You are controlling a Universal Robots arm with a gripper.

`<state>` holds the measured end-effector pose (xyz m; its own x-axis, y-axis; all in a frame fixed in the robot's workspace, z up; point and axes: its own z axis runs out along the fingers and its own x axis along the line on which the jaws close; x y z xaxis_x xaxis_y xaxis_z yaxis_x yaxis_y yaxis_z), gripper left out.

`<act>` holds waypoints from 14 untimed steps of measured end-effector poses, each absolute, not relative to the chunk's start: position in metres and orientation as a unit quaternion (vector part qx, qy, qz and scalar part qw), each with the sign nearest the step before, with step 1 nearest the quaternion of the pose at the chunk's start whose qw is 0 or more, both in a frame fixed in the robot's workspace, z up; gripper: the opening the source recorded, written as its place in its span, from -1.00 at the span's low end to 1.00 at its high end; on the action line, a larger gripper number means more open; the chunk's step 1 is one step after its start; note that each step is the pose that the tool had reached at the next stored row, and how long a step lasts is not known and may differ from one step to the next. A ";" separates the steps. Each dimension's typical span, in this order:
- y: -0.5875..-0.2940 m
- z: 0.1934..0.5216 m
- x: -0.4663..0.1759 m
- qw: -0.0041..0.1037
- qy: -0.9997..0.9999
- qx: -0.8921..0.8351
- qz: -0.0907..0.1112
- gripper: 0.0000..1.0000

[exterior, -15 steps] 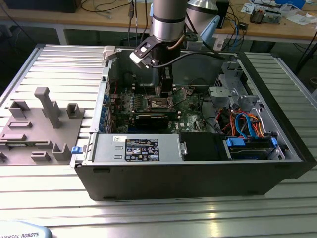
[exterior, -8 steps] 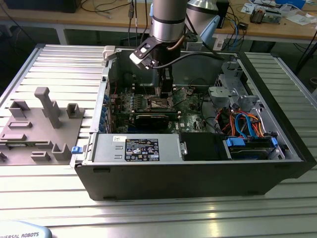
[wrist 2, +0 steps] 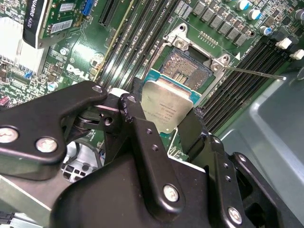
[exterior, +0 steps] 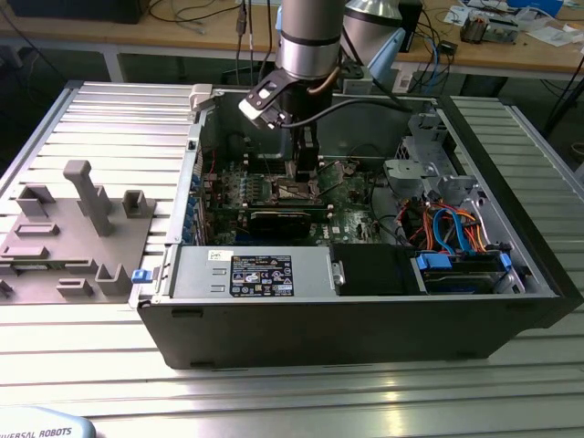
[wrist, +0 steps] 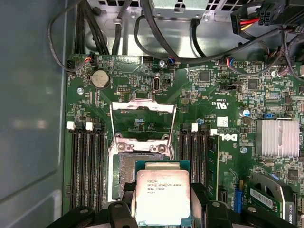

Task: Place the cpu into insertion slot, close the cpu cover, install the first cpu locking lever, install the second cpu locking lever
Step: 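Place the cpu into insertion slot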

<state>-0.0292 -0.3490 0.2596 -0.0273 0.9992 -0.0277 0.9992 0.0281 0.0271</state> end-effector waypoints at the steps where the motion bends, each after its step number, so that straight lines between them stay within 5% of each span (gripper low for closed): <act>1: -0.349 0.259 -0.029 0.019 0.717 0.697 0.000 0.08; 14: -0.349 0.256 -0.029 0.019 0.717 0.697 0.000 0.08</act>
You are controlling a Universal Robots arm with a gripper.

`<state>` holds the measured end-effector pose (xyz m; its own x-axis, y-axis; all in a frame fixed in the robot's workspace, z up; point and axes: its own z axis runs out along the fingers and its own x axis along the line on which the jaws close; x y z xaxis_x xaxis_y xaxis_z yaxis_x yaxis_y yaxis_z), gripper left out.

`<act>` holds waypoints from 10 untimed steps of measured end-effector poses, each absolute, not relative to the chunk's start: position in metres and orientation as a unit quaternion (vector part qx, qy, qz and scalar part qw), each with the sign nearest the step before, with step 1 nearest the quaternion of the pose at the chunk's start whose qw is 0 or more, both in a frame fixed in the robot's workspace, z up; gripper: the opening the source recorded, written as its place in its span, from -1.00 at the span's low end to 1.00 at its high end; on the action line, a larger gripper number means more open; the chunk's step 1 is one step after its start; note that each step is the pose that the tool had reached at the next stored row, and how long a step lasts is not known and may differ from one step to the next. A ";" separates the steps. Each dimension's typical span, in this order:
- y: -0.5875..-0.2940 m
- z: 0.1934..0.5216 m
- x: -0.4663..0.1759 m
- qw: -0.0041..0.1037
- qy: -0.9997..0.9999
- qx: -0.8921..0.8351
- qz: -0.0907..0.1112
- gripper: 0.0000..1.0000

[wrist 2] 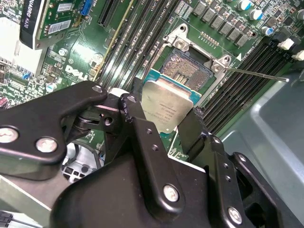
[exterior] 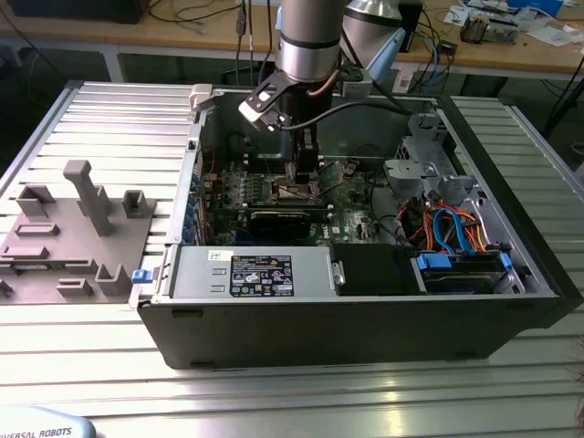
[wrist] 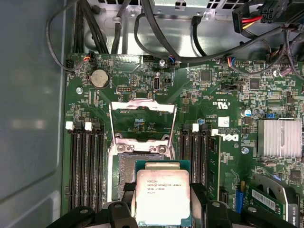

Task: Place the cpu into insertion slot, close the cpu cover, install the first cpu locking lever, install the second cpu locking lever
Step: 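Place the cpu into insertion slot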

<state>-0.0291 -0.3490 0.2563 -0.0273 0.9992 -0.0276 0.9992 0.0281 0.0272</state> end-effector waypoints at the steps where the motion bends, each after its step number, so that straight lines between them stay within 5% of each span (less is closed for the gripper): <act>1: -0.349 0.256 -0.029 0.019 0.717 0.697 0.000 0.08; 10: -0.349 0.254 -0.029 0.019 0.717 0.697 0.000 0.08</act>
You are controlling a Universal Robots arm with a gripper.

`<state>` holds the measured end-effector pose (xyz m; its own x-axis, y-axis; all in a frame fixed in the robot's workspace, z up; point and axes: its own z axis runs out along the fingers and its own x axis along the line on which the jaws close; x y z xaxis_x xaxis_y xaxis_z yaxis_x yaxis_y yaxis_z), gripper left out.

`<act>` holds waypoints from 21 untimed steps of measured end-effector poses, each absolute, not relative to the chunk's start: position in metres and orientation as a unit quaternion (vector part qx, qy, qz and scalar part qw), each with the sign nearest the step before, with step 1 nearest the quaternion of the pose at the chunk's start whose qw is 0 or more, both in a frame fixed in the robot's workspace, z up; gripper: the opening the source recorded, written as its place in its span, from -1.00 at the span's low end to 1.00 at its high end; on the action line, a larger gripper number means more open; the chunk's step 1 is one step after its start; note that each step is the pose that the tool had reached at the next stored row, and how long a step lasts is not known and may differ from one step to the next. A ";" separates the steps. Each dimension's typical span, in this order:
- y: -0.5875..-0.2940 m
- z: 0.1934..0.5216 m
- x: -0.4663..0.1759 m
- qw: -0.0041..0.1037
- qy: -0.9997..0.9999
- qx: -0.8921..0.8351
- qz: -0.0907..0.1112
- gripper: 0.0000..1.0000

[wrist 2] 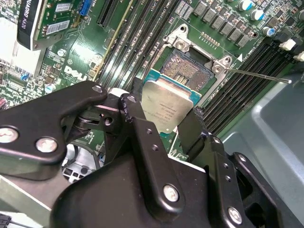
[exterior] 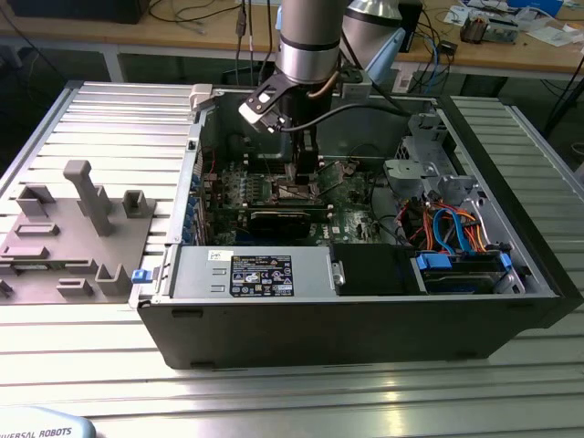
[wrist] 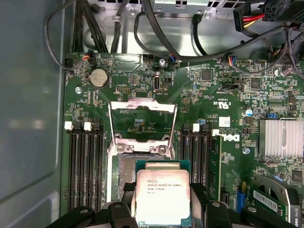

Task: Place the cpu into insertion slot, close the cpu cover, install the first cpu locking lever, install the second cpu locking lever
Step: 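Place the cpu into insertion slot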

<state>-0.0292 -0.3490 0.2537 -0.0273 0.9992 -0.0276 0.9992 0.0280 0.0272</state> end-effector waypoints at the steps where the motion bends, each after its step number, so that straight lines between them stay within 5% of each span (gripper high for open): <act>1: -0.349 0.253 -0.029 0.019 0.717 0.697 0.000 0.08; 21: -0.349 0.247 -0.030 0.019 0.717 0.697 0.000 0.08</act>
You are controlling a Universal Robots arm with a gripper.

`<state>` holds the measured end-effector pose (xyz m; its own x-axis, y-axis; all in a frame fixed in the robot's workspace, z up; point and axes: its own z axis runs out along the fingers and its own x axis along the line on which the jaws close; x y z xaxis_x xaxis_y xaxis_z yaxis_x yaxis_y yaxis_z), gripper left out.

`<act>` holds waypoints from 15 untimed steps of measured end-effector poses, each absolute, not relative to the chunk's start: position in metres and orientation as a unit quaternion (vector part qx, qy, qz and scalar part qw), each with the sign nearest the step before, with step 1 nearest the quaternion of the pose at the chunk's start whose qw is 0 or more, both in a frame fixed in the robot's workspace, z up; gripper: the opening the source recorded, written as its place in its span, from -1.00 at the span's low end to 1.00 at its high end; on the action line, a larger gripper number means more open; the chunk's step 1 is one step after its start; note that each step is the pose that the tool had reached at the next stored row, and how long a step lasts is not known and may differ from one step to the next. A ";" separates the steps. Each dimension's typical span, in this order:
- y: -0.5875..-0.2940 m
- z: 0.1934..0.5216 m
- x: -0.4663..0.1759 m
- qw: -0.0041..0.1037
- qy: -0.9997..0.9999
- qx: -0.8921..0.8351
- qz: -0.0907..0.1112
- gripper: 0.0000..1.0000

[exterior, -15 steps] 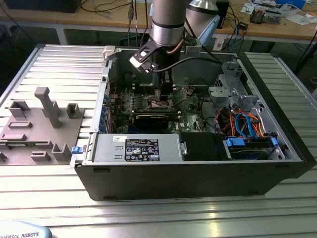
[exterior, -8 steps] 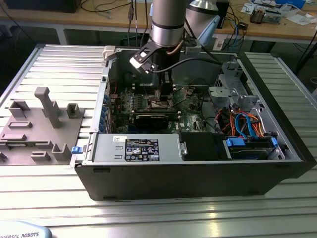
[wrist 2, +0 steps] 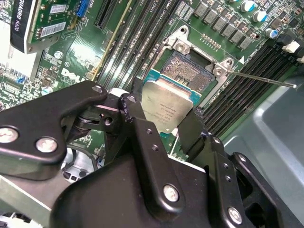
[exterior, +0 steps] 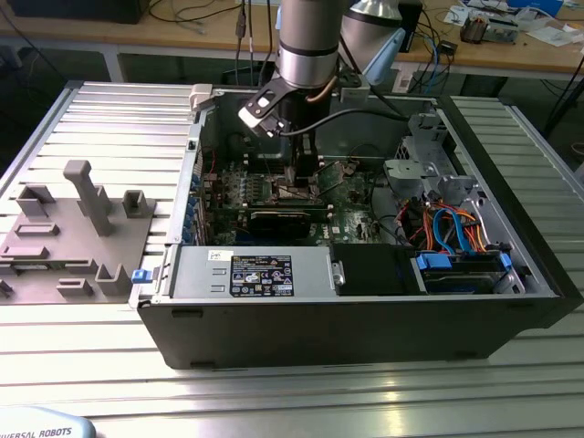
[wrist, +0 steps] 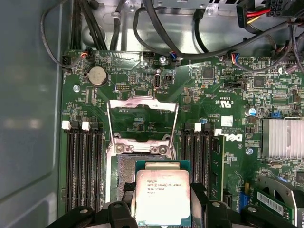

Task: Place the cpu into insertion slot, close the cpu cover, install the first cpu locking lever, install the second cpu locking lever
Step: 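Place the cpu into insertion slot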

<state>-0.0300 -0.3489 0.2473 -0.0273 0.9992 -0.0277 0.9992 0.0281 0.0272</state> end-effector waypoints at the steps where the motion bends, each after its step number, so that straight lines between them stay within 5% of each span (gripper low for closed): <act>1: -0.349 0.247 -0.030 0.019 0.717 0.697 0.000 0.08; 15: -0.349 0.244 -0.031 0.019 0.717 0.697 0.000 0.08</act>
<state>-0.0315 -0.3489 0.2441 -0.0273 0.9992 -0.0276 0.9992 0.0281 0.0271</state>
